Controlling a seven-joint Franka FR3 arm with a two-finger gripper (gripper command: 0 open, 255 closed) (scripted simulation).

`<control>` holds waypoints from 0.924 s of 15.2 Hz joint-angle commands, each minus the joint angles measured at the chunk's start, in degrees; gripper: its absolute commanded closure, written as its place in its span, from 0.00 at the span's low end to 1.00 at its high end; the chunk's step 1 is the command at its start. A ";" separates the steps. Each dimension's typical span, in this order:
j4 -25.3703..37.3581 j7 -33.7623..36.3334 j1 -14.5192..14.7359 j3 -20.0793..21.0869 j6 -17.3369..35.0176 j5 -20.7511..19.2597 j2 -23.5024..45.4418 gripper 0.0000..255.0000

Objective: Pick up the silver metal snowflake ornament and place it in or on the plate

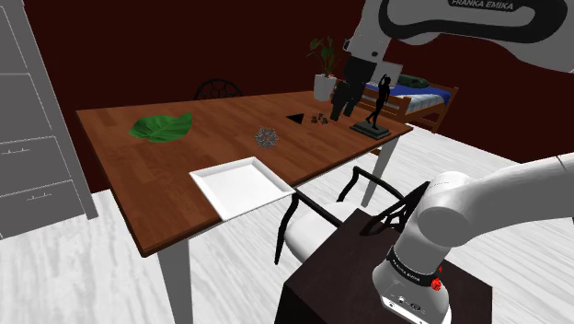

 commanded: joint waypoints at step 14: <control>2.46 -26.77 4.76 -13.73 23.11 1.60 21.12 0.00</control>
